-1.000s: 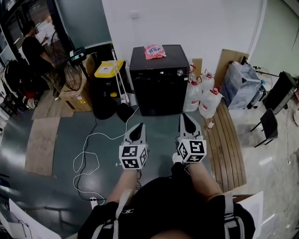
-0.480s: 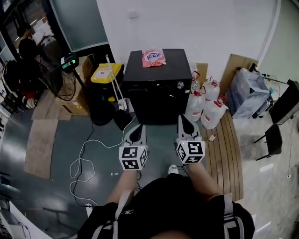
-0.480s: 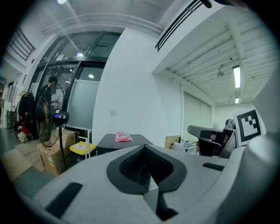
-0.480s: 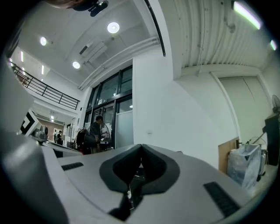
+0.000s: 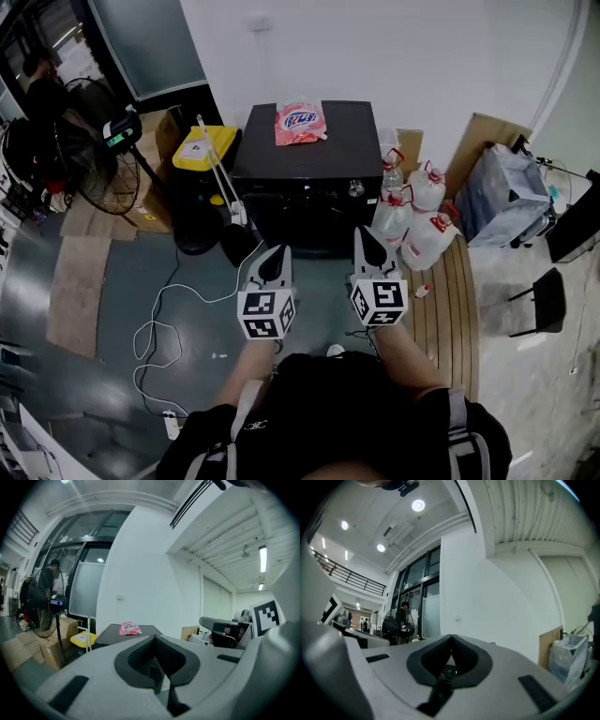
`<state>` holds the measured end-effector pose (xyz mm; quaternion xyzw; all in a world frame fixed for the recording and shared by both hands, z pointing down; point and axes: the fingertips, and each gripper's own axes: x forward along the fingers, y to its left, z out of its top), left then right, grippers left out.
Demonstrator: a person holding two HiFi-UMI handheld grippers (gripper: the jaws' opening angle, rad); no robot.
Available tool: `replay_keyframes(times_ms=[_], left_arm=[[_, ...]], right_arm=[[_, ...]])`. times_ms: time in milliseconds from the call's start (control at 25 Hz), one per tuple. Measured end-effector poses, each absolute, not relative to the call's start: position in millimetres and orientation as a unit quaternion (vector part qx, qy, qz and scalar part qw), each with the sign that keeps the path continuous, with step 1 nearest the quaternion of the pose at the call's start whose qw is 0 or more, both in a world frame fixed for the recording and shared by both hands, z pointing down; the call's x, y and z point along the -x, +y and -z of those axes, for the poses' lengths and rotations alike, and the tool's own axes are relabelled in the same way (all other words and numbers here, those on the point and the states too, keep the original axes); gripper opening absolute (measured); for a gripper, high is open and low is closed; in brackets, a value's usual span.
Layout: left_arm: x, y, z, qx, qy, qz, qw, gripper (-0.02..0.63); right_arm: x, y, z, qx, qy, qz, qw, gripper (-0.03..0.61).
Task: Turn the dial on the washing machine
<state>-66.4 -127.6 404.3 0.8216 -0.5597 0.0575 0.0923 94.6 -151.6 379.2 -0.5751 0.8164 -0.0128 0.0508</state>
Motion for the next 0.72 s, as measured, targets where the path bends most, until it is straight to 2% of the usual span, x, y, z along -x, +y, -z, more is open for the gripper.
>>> replay_keyframes(times_ms=[720], left_arm=[[93, -192, -439, -0.821, -0.55, -0.094, 0.124, 0.003]], right_arm=[[-98, -239, -424, 0.618, 0.786, 0.021, 0.008, 0.012]])
